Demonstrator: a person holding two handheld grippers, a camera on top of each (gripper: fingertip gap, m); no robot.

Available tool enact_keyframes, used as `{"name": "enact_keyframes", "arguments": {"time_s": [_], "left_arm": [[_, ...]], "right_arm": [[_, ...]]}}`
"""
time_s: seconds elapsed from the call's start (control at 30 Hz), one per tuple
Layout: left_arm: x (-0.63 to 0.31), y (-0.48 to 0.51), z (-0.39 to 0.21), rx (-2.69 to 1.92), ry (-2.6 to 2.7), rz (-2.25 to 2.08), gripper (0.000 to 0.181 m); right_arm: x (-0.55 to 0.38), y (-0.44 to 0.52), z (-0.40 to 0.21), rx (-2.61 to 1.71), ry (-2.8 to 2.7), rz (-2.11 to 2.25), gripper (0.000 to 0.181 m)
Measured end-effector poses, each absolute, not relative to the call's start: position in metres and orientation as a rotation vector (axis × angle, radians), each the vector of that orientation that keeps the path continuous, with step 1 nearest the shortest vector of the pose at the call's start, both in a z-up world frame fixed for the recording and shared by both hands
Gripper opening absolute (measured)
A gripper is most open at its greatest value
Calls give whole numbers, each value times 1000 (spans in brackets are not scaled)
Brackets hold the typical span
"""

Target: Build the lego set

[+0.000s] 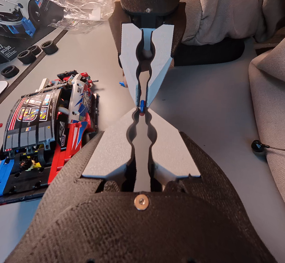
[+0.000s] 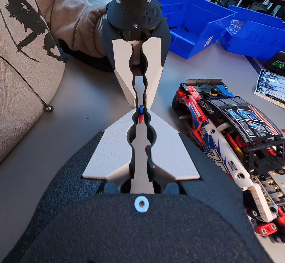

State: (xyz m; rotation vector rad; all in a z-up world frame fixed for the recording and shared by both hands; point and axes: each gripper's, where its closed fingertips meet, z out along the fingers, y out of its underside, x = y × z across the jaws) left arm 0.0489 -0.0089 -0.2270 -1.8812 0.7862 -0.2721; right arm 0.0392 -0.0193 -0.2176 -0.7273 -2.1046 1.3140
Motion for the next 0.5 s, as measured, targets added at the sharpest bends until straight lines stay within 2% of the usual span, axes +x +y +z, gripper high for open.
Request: {"name": "enact_keyframes", "arguments": {"time_s": [0.17,0.5], "left_arm": [[50,-10,-226,-1877,796,-271,5],[51,-12,-220,-1863,765,-343,5]], "right_arm": [[42,-21,-217,-716,-2112,1351,11],[41,-23,-212,-700,-2070,1396,9]]}}
